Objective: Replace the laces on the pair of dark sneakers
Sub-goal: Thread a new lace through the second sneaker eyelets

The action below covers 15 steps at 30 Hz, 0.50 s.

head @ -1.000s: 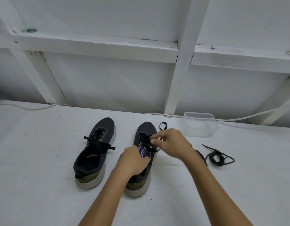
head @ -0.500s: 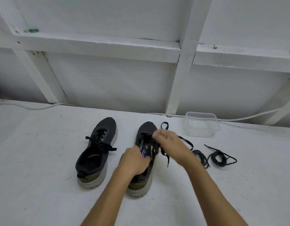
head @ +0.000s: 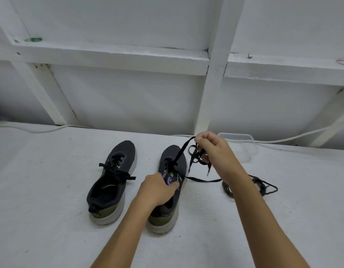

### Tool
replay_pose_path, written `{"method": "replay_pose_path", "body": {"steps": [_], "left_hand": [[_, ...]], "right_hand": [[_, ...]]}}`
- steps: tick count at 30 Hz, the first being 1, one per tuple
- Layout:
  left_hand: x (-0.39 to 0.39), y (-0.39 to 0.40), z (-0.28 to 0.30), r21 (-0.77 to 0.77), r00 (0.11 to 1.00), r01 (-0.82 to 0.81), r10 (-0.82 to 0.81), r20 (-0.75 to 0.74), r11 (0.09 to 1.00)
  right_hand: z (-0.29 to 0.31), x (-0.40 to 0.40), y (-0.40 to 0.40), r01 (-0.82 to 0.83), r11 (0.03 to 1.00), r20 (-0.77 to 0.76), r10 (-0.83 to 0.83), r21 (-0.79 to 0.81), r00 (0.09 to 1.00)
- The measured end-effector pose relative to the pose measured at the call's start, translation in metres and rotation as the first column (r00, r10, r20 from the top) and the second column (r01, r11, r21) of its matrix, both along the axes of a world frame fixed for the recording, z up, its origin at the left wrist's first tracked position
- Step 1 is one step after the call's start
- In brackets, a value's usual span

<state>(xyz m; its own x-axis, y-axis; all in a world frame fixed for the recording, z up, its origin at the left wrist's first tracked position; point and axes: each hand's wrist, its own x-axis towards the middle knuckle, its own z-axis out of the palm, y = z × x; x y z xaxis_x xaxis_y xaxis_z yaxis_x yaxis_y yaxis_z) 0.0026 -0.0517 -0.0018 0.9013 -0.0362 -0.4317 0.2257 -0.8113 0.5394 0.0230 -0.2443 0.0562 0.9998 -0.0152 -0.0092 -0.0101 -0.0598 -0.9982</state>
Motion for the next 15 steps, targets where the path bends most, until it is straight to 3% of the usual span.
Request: {"method": "replay_pose_path", "body": {"steps": [3,5,8,12,15], "left_hand": [[0.008,0.002,0.007,0.067,0.985,-0.046,0.034,0.169,0.997],[0.017,0.002,0.012,0.03,0.943,-0.046,0.033,0.331,0.998],[0.03,-0.002,0.018,-0.009,0.9,-0.028,0.029,0.435,1.0],[0.04,0.009,0.01,-0.105,0.889,-0.222,0.245,0.387,0.969],[0.039,0.02,-0.002,-0.087,0.9,-0.294,0.306,0.309,0.952]], "right_hand": [[0.012,0.005,0.006,-0.042,0.967,0.113,0.073,-0.251,0.991],[0.017,0.01,0.01,-0.045,0.935,0.16,0.108,-0.352,0.981],[0.014,0.014,0.015,-0.002,0.861,0.191,0.115,-0.509,0.975],[-0.011,0.012,0.015,0.057,0.695,0.141,0.065,-0.717,0.988],[-0.033,0.002,0.013,0.034,0.575,0.054,0.018,-0.818,0.998]]}}
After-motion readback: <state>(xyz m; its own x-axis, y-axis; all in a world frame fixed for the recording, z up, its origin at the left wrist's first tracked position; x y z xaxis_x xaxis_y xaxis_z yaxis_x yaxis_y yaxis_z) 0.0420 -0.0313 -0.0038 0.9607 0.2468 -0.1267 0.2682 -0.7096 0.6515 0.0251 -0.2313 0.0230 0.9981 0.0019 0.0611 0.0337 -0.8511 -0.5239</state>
